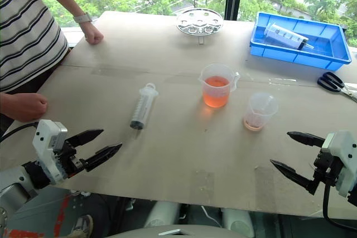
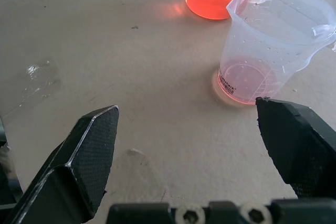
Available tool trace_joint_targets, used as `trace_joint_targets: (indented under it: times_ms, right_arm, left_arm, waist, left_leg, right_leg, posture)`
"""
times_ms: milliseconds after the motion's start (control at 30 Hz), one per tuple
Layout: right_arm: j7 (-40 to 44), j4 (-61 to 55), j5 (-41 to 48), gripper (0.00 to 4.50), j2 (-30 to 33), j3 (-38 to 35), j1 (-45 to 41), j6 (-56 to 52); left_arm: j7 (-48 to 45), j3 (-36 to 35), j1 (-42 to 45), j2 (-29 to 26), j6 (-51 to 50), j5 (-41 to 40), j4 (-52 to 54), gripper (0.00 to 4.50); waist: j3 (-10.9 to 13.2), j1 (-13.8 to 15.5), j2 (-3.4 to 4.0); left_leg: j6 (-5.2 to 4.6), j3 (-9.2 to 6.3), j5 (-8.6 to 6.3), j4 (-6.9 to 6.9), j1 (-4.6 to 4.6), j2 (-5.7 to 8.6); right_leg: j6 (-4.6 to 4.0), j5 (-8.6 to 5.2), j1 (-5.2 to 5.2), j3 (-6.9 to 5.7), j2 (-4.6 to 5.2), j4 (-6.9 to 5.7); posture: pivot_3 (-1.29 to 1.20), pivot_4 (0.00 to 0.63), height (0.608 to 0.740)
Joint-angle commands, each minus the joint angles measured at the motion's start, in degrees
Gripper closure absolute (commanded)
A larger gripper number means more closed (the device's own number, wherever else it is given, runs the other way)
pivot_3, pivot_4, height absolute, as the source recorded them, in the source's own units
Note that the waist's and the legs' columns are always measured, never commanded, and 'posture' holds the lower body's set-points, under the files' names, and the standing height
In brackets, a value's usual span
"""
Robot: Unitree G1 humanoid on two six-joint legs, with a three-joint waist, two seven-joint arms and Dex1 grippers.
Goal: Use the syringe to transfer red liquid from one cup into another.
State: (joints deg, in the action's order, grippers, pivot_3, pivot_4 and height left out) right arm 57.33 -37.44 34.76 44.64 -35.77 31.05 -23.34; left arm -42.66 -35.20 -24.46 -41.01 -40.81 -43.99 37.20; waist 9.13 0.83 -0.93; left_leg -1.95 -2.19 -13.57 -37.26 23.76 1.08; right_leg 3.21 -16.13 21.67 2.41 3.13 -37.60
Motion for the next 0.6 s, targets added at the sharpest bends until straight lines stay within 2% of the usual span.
trace_joint_targets:
  times_ms: [33,133,333,400,500,600]
  right_arm:
    - [1.1,-1.5,1.1,0.0,-0.4,0.7,-1.1,2.1]
    - [1.0,-2.5,3.4,0.0,-1.5,3.5,-4.4,2.9]
    - [1.8,-4.5,7.3,0.0,-0.8,4.5,-7.2,2.3]
    - [2.5,-5.7,9.5,0.0,0.3,5.4,-9.2,2.0]
    - [1.3,-6.6,11.9,0.0,2.2,8.9,-15.6,0.7]
    - [0.4,-6.1,12.6,0.0,3.9,13.2,-21.7,-0.9]
  left_arm:
    - [0.9,-0.1,1.7,-0.8,-0.3,-1.1,0.4,0.04]
    - [3.8,0.8,6.2,-0.9,-2.5,-3.6,0.7,0.04]
    - [11.5,1.1,11.8,-1.0,-8.5,-8.2,1.4,0.04]
    - [18.8,1.2,16.0,-0.5,-12.8,-11.1,1.2,0.04]
    - [32.9,2.6,25.7,-2.2,-26.3,-18.1,-2.2,0.04]
    - [43.8,5.7,38.0,-2.6,-38.4,-18.3,-6.2,0.04]
  waist:
    - [0.0,0.0,0.0]
    - [0.0,0.0,0.01]
    - [0.0,0.0,0.02]
    - [0.0,0.0,0.02]
    - [0.0,0.0,-0.01]
    - [0.0,0.0,-0.08]
  left_leg:
    - [0.0,0.0,0.0,0.0,0.0,0.0]
    - [0.0,-0.02,0.0,-0.03,-0.01,-0.01]
    - [-0.01,0.01,0.01,-0.03,0.01,0.0]
    - [-0.01,0.01,0.01,-0.02,0.0,0.0]
    - [-0.02,-0.03,0.01,-0.07,-0.02,0.0]
    - [-0.02,-0.12,0.02,-0.19,-0.11,0.03]
  right_leg:
    - [0.0,0.0,0.0,0.0,0.0,0.0]
    - [0.0,0.0,0.01,-0.05,0.0,-0.05]
    - [0.02,0.02,0.01,-0.03,-0.01,-0.06]
    - [0.07,0.04,0.01,-0.03,-0.01,-0.08]
    - [0.23,0.13,0.0,-0.06,-0.03,-0.19]
    - [0.27,0.15,-0.05,-0.14,-0.11,-0.31]
  posture:
    - [0.0,0.15,0.74]
    - [0.0,0.15,0.74]
    - [0.0,0.15,0.74]
    - [0.0,0.15,0.74]
    - [0.0,0.15,0.74]
    - [0.0,0.15,0.74]
